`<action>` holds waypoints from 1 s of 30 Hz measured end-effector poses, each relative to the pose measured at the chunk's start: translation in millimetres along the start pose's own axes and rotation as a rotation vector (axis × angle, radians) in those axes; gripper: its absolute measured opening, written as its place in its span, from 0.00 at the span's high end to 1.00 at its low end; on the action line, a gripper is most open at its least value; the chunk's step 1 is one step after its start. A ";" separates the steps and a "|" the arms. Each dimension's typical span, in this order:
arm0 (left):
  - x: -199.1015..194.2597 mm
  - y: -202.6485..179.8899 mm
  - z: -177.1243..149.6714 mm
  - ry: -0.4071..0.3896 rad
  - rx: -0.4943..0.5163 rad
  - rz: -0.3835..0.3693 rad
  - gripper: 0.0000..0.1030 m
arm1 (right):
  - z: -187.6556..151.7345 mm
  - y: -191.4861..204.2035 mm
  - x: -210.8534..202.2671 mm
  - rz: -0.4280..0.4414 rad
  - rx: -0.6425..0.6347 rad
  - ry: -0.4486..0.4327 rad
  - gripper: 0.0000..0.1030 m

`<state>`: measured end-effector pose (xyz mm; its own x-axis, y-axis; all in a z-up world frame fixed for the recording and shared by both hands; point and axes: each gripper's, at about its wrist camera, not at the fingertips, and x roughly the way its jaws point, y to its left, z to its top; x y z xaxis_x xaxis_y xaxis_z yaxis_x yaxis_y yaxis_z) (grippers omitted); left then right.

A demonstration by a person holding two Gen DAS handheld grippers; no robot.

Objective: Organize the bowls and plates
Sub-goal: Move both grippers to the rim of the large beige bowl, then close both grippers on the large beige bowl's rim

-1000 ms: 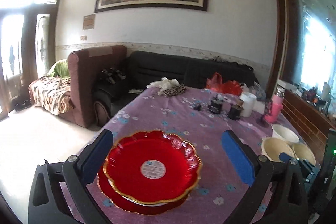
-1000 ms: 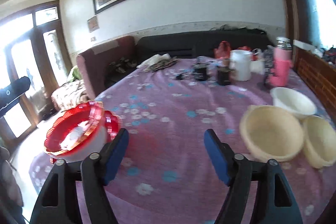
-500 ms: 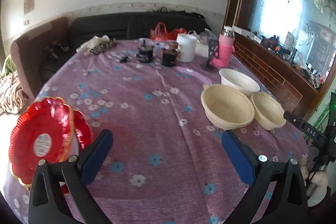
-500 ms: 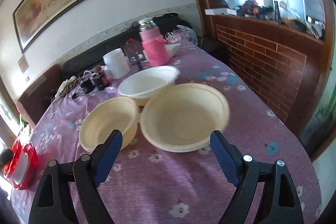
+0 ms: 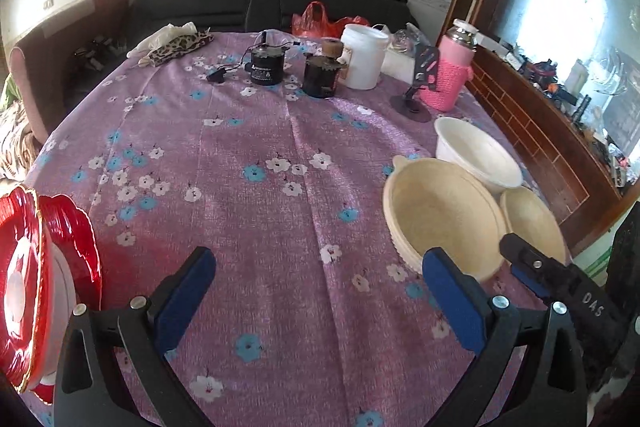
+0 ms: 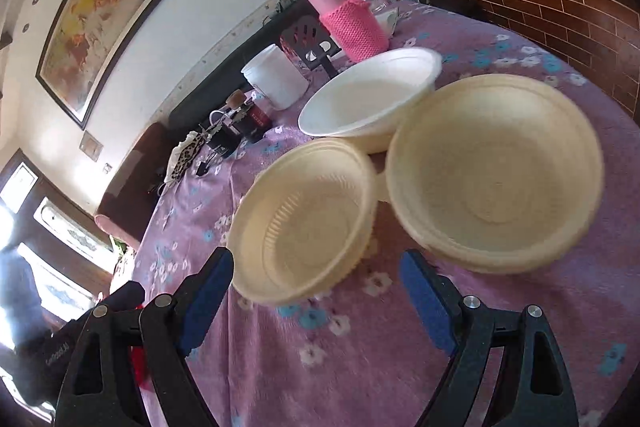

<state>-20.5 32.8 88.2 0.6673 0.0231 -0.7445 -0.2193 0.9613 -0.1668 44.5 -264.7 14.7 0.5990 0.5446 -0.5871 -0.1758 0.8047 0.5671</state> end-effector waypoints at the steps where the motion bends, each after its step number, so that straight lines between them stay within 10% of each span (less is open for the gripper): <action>1: 3.0 -0.5 1.9 0.003 -0.002 0.003 0.00 | 0.6 2.5 7.1 -0.016 0.004 0.001 0.14; 5: 17.1 -2.2 11.5 0.014 -0.018 -0.029 0.00 | 1.2 9.8 35.8 -0.058 0.005 0.017 0.21; 9: 40.0 -0.2 20.7 0.069 -0.069 -0.090 0.00 | 0.7 4.9 51.0 -0.077 0.011 0.038 0.66; 23: 90.6 -9.1 28.3 0.119 -0.027 -0.060 0.17 | -2.7 3.6 56.3 0.000 -0.014 0.092 0.75; 27: 104.2 -16.9 23.0 0.159 0.047 -0.058 0.85 | -5.8 7.9 57.6 0.010 -0.035 0.102 0.74; 30: 101.2 -21.1 19.3 0.139 0.075 -0.032 0.85 | -7.7 12.5 57.2 -0.003 -0.063 0.092 0.71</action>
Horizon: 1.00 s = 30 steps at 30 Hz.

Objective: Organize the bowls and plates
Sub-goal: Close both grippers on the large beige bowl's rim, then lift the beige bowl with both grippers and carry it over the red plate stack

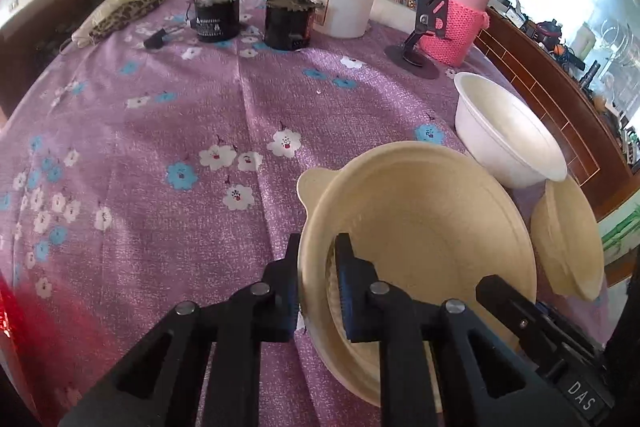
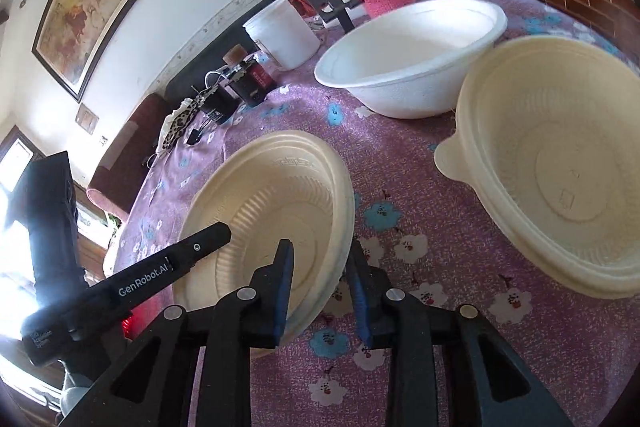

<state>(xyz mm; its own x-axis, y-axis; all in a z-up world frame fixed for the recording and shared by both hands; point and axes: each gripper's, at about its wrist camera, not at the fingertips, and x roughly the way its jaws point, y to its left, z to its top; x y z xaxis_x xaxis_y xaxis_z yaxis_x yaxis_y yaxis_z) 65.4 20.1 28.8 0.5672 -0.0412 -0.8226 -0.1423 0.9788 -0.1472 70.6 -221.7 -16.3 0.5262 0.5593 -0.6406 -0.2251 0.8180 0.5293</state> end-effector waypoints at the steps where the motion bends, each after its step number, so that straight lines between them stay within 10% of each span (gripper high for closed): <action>1: -2.8 -3.2 -1.5 -0.014 0.014 0.019 0.85 | -0.8 1.6 0.3 -0.009 -0.010 -0.002 0.71; 30: -58.3 -4.2 -32.3 -0.161 0.053 0.110 0.86 | -11.5 30.2 -3.1 -0.037 -0.160 -0.043 0.76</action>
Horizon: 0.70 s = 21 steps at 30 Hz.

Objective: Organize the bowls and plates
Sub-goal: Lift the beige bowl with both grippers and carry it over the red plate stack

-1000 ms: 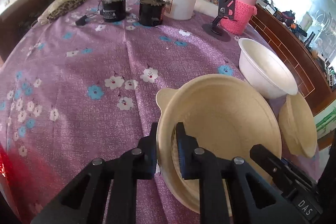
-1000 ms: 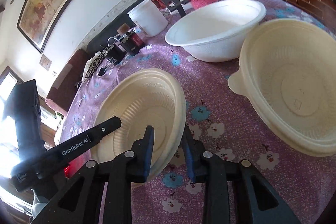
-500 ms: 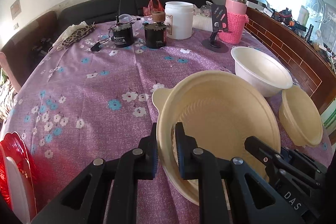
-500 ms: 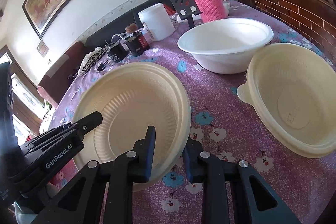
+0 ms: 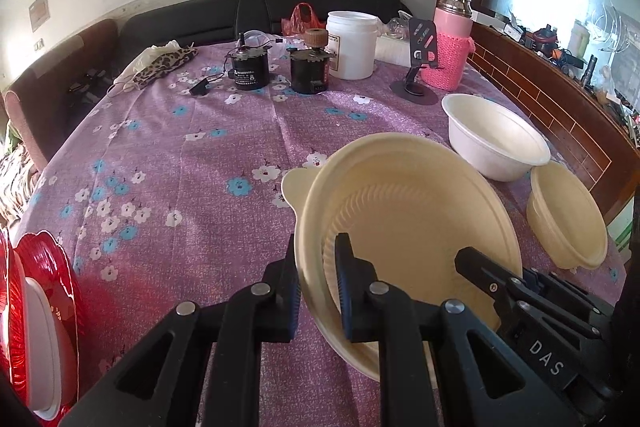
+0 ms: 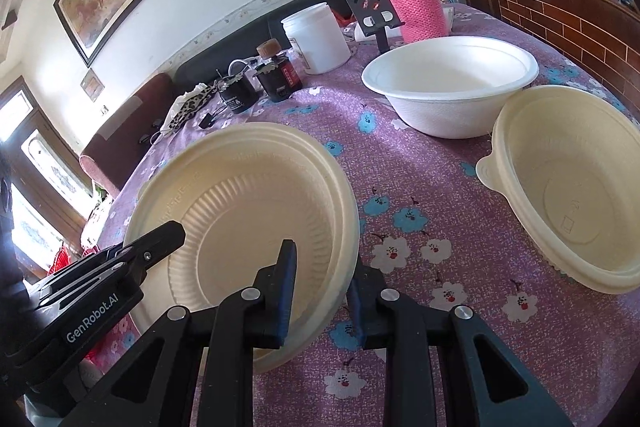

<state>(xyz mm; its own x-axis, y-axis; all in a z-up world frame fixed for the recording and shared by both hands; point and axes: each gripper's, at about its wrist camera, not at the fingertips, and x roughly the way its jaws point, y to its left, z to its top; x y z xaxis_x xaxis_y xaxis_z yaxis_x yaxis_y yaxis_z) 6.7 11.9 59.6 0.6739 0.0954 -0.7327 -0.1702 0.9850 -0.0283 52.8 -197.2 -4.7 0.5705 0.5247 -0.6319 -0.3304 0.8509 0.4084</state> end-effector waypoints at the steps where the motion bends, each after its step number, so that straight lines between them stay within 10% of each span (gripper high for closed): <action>1: 0.1 0.1 -0.4 0.001 0.000 0.000 0.85 | -0.2 0.5 -0.1 0.002 -0.002 0.000 0.76; 21: -25.3 17.2 -12.8 -0.033 -0.051 -0.017 0.85 | -4.2 14.8 -17.4 0.054 -0.021 -0.062 0.78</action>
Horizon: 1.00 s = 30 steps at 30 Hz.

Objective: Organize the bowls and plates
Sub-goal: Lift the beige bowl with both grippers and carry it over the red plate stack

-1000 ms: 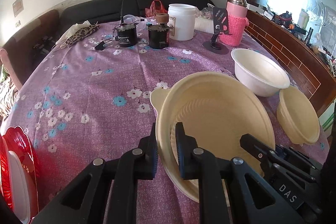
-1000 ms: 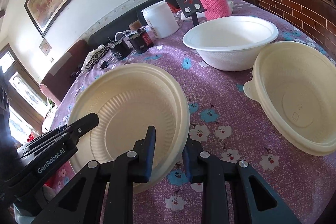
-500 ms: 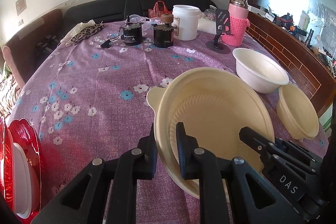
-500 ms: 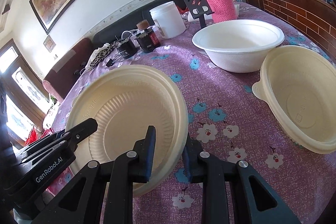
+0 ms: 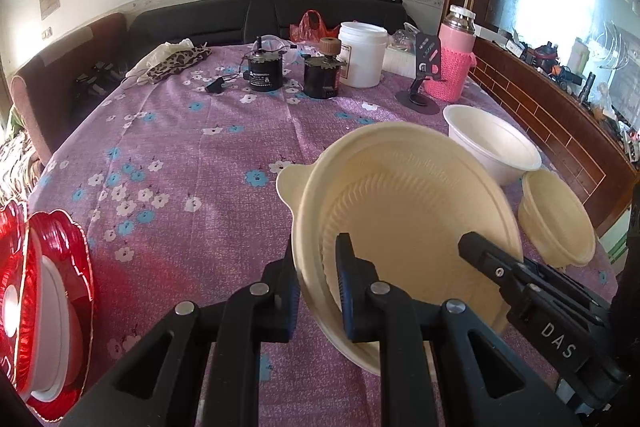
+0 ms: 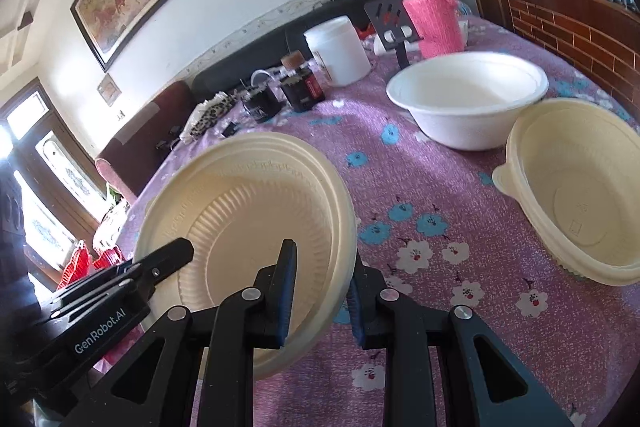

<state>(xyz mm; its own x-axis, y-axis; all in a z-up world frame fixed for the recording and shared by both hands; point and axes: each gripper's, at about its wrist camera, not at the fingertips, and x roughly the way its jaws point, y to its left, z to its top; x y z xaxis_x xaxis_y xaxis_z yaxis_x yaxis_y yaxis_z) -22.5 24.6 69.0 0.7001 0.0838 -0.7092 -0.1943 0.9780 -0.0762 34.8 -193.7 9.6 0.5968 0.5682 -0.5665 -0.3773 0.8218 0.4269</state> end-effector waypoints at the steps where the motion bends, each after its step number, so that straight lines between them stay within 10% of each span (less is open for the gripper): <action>1: -4.1 2.7 -0.7 -0.004 -0.005 -0.003 0.85 | -0.1 2.7 -3.2 0.003 -0.003 -0.011 0.78; 30: -168.0 146.9 -32.4 -0.308 -0.289 0.101 0.84 | -19.8 191.1 -47.2 0.205 -0.242 -0.055 0.78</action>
<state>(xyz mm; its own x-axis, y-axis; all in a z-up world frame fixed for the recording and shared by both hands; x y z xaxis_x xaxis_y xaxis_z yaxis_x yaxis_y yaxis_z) -190.9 148.0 154.2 0.8313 0.2725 -0.4845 -0.4263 0.8719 -0.2410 -79.6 -62.6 103.9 0.5260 0.7254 -0.4441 -0.6475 0.6801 0.3440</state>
